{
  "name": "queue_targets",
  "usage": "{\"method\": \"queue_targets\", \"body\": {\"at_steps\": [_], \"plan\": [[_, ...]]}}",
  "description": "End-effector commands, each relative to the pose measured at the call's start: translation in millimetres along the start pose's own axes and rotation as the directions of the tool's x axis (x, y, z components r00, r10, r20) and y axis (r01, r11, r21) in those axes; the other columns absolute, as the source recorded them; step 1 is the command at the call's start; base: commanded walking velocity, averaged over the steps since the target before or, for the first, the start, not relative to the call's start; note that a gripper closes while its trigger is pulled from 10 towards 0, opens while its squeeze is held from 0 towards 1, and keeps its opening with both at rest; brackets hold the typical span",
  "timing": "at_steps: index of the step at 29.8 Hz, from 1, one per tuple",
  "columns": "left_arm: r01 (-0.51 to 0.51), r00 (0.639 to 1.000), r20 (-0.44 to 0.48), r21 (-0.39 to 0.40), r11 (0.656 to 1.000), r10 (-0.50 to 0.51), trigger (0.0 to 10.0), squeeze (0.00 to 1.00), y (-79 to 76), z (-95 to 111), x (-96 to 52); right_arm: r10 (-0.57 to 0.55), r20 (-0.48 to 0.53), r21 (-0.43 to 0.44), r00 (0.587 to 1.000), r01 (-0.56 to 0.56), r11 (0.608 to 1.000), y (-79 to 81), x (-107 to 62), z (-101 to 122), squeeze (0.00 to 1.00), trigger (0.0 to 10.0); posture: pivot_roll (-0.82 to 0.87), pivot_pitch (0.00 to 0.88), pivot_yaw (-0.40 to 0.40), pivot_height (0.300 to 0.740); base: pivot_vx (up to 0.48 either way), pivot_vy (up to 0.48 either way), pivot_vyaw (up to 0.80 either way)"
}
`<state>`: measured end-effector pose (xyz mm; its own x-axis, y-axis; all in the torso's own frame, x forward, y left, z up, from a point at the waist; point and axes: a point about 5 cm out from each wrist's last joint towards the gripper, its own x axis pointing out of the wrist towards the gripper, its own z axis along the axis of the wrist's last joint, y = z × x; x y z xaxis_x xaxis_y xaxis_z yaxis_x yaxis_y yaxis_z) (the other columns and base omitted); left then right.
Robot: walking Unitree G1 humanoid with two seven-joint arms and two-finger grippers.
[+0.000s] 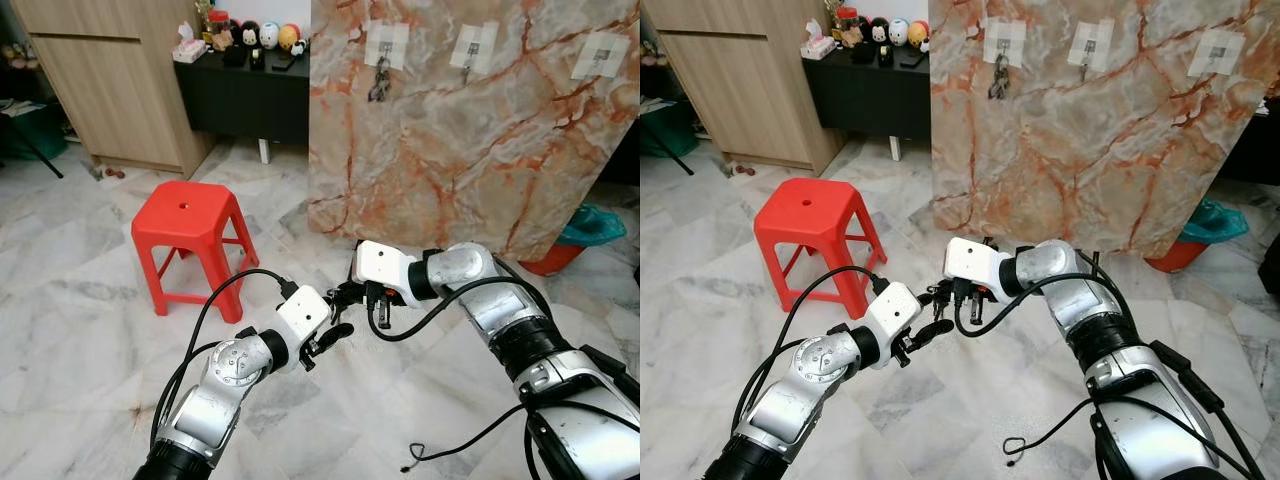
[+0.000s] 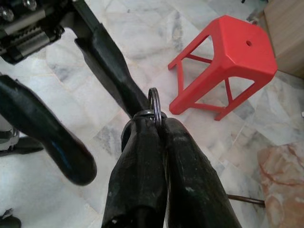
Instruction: Hang keys on a hook
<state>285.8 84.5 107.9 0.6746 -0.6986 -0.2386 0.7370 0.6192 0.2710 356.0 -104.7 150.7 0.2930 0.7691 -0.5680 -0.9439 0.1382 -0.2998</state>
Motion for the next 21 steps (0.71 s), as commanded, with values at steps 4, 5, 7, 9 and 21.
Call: {"method": "queue_targets", "body": {"at_steps": [4, 5, 7, 9, 21], "plan": [[0.026, 1.000, 0.016, -0.005, 1.000, -0.026, 10.0, 0.00, 1.8, -0.3, -0.4, 0.029, 0.020, -0.019, 0.999, -0.029, 0.999, 4.5, 0.3, 7.6, 0.00, 0.0, -0.06, 0.026, -0.024, 0.740, 0.000, 0.000, 0.00], [0.028, 0.999, 0.020, -0.008, 1.000, -0.028, 10.0, 0.00, 2.1, 0.2, -0.6, 0.033, 0.022, -0.019, 0.999, -0.032, 0.999, 4.9, 0.5, 8.3, 0.00, 0.0, -0.06, 0.026, -0.024, 0.740, 0.000, 0.000, 0.00], [0.040, 0.999, 0.035, -0.008, 0.999, -0.039, 10.0, 0.00, 2.1, 3.8, -0.5, 0.041, 0.024, -0.020, 0.999, -0.041, 0.999, 6.5, 2.0, 9.6, 0.00, 0.0, -0.06, 0.035, -0.025, 0.740, 0.000, 0.000, 0.00], [0.048, 0.998, 0.042, -0.009, 0.999, -0.048, 10.0, 0.00, 1.6, 6.9, 0.1, 0.064, 0.023, -0.019, 0.998, -0.064, 0.998, 10.8, 4.8, 8.0, 0.00, 0.0, -0.05, 0.042, -0.026, 0.740, 0.000, 0.000, 0.00], [-0.037, 0.999, -0.006, -0.031, 0.999, 0.037, 10.0, 0.00, 11.2, -4.0, -2.0, 0.042, 0.024, 0.003, 0.999, -0.042, 0.999, 9.4, 2.4, 7.7, 0.00, 0.0, -0.05, 0.058, -0.020, 0.740, 0.000, 0.000, 0.00]]}}
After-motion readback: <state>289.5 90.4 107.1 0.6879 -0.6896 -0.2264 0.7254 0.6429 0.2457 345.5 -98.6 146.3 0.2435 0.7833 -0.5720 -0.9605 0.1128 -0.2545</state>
